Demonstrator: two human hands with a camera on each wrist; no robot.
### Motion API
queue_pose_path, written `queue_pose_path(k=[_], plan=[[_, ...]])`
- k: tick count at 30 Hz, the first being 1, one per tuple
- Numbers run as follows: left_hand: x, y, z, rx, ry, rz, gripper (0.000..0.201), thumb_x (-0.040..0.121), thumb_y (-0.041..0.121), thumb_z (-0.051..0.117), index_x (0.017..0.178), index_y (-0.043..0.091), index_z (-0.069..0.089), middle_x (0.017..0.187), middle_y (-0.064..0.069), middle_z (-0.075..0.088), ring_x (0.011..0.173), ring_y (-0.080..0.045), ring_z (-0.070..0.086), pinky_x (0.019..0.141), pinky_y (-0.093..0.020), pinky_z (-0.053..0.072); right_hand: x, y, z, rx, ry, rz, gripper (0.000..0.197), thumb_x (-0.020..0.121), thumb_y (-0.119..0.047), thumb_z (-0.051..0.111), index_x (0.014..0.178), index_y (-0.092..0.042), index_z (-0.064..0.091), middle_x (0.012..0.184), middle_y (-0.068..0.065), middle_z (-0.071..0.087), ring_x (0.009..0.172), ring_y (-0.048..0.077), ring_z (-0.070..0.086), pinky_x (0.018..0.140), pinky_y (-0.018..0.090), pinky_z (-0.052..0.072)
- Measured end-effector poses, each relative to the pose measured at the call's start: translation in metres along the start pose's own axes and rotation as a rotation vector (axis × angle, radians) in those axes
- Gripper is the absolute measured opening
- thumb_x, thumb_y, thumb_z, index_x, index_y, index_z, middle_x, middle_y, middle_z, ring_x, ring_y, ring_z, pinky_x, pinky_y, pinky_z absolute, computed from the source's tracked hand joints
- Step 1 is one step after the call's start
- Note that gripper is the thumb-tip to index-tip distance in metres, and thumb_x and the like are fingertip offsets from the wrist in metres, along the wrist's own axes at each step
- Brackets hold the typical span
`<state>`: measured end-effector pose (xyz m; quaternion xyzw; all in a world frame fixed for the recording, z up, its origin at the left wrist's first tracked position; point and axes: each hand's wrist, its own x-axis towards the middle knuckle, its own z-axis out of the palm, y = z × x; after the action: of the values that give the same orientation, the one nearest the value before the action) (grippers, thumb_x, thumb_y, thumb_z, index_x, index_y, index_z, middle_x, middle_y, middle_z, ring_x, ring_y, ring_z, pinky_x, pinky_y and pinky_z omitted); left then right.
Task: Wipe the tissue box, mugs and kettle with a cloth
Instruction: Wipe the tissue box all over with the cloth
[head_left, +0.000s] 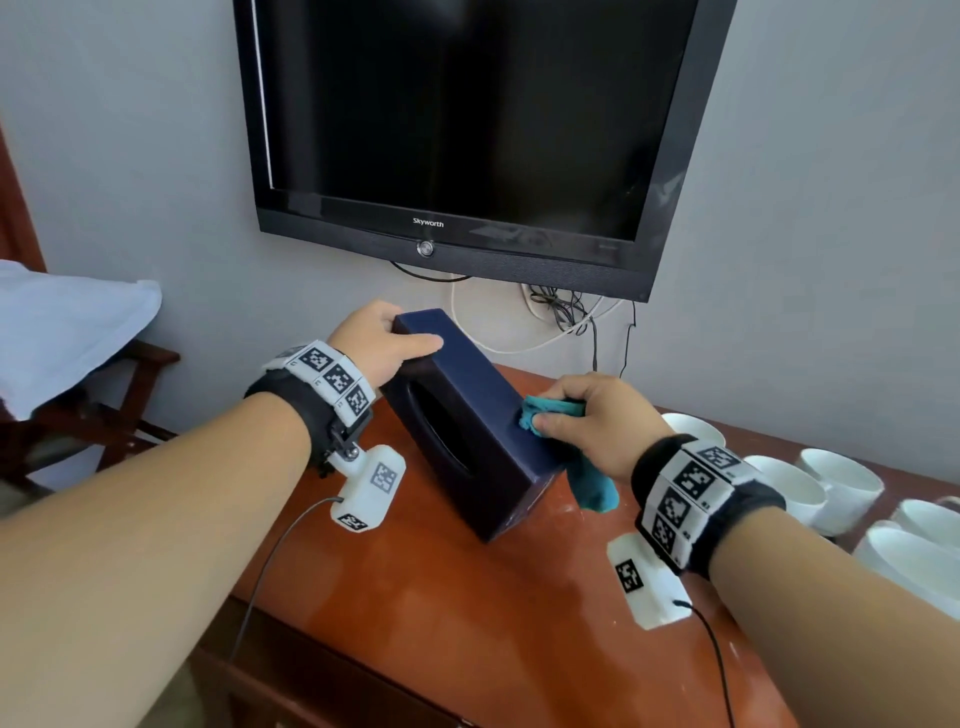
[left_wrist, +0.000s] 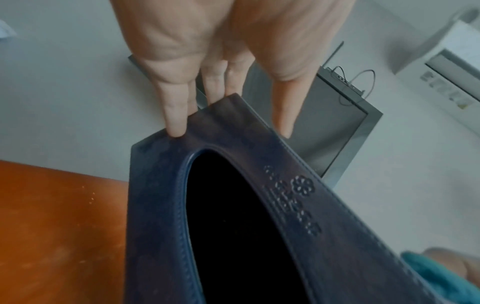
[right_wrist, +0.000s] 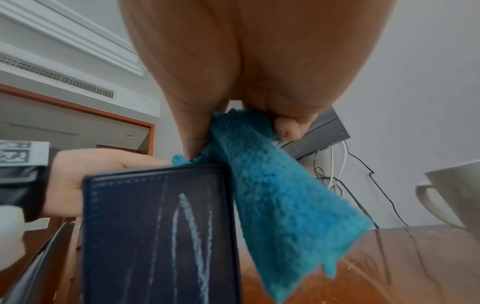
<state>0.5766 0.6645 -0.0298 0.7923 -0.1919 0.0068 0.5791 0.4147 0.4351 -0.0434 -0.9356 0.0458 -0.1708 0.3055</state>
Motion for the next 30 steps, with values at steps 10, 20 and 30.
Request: queue_pose_path(k=[10,20,30], plan=[[-0.005,-0.019,-0.015,0.564,-0.103,0.041,0.094,0.073,0.079,0.073,0.152,0.034,0.048,0.156,-0.005,0.047,0.136,-0.027,0.052,0.107,-0.04,0.046,-0.017,0.006,0.002,0.042,0.074,0.102,0.015,0.09,-0.03,0.077,0.079,-0.026,0.067,0.072,-0.005,0.068,0.07,0.014,0.063,0.065,0.029,0.049],[-0.015,-0.036,-0.015,0.596,-0.151,-0.003,0.087,0.086,0.073,0.064,0.156,0.026,0.045,0.161,-0.003,0.045,0.145,-0.025,0.046,0.115,-0.039,0.038,-0.031,-0.02,0.014,0.101,-0.031,-0.047,0.016,0.085,-0.025,0.083,0.082,-0.039,0.075,0.104,0.0,0.063,0.091,0.013,0.063,0.081,0.024,0.047],[-0.017,-0.039,-0.015,0.628,-0.141,-0.013,0.084,0.087,0.076,0.059,0.156,0.031,0.043,0.158,-0.005,0.046,0.138,-0.028,0.052,0.107,-0.039,0.043,-0.027,-0.027,-0.01,0.039,-0.173,0.033,0.009,0.083,-0.022,0.085,0.081,-0.029,0.078,0.083,-0.004,0.076,0.073,0.005,0.066,0.078,0.032,0.056]])
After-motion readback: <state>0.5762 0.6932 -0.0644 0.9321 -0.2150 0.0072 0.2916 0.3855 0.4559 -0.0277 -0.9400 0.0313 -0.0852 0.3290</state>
